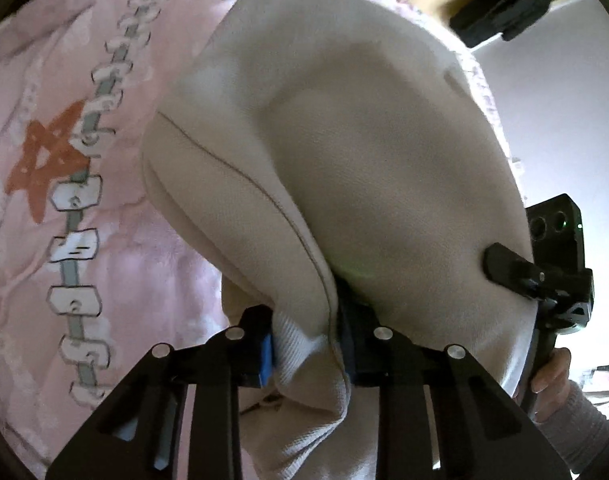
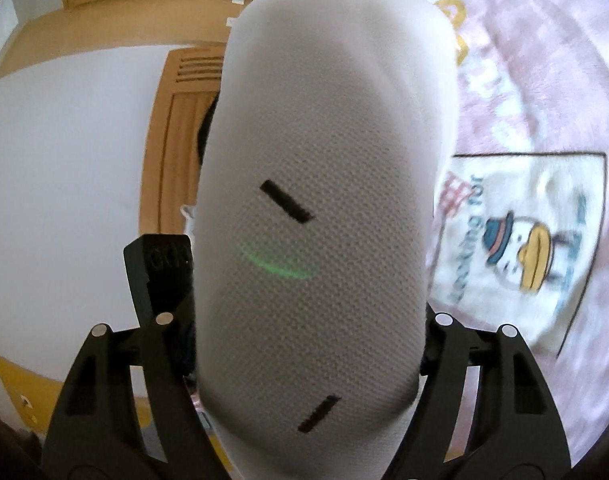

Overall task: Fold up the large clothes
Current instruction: 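Lift the hoodie bundle with both grippers and carry it toward the dark folded garment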

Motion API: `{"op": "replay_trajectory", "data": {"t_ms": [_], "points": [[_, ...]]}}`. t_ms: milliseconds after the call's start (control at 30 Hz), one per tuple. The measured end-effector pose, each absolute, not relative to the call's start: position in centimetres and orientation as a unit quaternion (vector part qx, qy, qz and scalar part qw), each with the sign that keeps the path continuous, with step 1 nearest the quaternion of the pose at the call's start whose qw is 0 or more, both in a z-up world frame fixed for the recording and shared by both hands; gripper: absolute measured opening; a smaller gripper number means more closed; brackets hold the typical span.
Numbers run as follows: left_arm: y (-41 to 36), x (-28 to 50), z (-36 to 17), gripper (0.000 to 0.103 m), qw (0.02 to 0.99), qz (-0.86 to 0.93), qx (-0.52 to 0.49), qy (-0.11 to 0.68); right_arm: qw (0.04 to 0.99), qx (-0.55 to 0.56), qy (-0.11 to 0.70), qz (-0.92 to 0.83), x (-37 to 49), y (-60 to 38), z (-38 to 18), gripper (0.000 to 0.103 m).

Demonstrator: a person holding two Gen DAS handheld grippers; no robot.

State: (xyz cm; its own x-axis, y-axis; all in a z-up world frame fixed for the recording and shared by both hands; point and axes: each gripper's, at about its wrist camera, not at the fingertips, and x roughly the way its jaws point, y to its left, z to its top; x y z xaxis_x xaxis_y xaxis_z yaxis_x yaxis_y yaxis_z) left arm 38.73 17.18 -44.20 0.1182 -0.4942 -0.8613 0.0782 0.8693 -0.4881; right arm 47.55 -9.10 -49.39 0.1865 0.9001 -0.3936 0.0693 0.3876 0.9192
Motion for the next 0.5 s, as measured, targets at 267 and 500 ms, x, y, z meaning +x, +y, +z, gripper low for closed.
{"op": "replay_trajectory", "data": {"t_ms": [267, 500], "points": [[17.5, 36.9, -27.3, 0.024, 0.726, -0.25, -0.185, 0.614, 0.65, 0.49, 0.506, 0.284, 41.2, -13.2, -33.5, 0.072], [9.7, 34.9, -15.7, 0.024, 0.749, -0.302, -0.099, 0.582, 0.672, 0.535, 0.441, 0.259, 35.5, -20.8, -24.4, 0.072]]}}
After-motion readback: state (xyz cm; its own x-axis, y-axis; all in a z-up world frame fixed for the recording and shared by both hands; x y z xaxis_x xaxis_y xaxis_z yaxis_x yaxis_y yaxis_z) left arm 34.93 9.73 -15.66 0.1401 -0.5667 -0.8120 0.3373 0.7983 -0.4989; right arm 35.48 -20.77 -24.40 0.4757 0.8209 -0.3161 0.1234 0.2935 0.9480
